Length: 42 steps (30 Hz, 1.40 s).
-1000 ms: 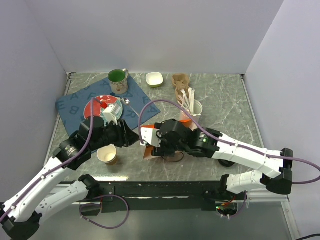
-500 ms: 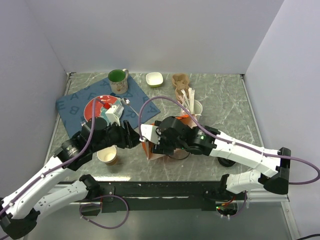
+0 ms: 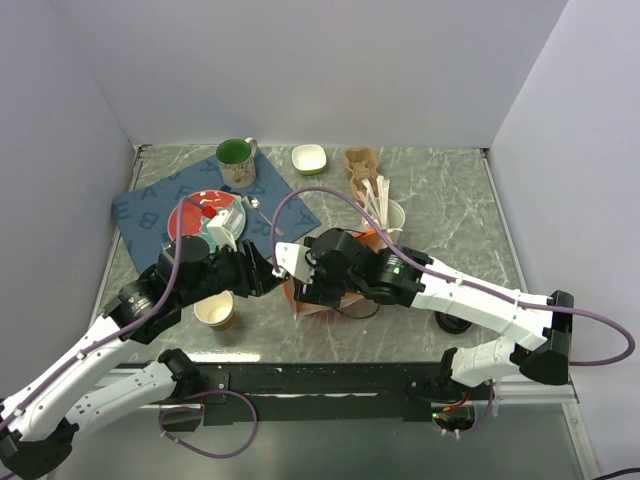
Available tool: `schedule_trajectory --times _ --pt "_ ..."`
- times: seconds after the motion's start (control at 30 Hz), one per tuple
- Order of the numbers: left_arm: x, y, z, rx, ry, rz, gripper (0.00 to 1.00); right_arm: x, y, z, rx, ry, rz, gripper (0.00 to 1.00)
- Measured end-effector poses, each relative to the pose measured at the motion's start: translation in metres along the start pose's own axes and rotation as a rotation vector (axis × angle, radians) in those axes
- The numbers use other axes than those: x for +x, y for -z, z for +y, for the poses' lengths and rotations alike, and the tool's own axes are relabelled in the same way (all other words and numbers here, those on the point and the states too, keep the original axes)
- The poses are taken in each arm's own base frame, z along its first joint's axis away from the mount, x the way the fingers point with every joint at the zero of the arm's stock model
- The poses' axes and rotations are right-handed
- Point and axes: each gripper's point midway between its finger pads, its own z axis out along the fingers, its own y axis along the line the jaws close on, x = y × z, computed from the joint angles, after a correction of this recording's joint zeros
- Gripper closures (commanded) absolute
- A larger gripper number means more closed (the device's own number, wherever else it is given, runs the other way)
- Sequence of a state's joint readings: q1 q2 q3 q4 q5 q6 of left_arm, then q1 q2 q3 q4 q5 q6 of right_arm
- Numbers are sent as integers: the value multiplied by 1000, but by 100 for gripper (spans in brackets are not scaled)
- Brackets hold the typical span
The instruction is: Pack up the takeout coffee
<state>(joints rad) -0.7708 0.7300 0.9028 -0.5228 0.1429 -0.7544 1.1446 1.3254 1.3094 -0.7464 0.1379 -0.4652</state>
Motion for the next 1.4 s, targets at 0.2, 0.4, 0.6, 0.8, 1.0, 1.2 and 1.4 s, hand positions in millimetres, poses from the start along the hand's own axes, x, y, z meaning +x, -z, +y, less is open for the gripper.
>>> schedule_trajectory --times 0.2,0.4,0.6,0.8,1.0,1.2,1.4 --pt "7 -7 0 -4 16 27 51 0 0 -1 2 -11 0 40" --pt "16 -20 9 -43 20 67 60 1 0 -3 8 -28 3 40" --pt "19 -29 14 -75 10 85 96 0 1 -5 10 -40 4 40" --pt "11 -22 13 -74 -86 69 99 4 6 -12 6 -41 15 41" --pt "14 -18 17 -58 -217 96 99 26 17 -14 11 -15 49 41" --pt "8 -16 14 -22 -316 69 99 39 20 -7 -6 27 74 42" --pt "-3 -16 16 -23 -360 30 99 32 20 7 -31 58 61 43"
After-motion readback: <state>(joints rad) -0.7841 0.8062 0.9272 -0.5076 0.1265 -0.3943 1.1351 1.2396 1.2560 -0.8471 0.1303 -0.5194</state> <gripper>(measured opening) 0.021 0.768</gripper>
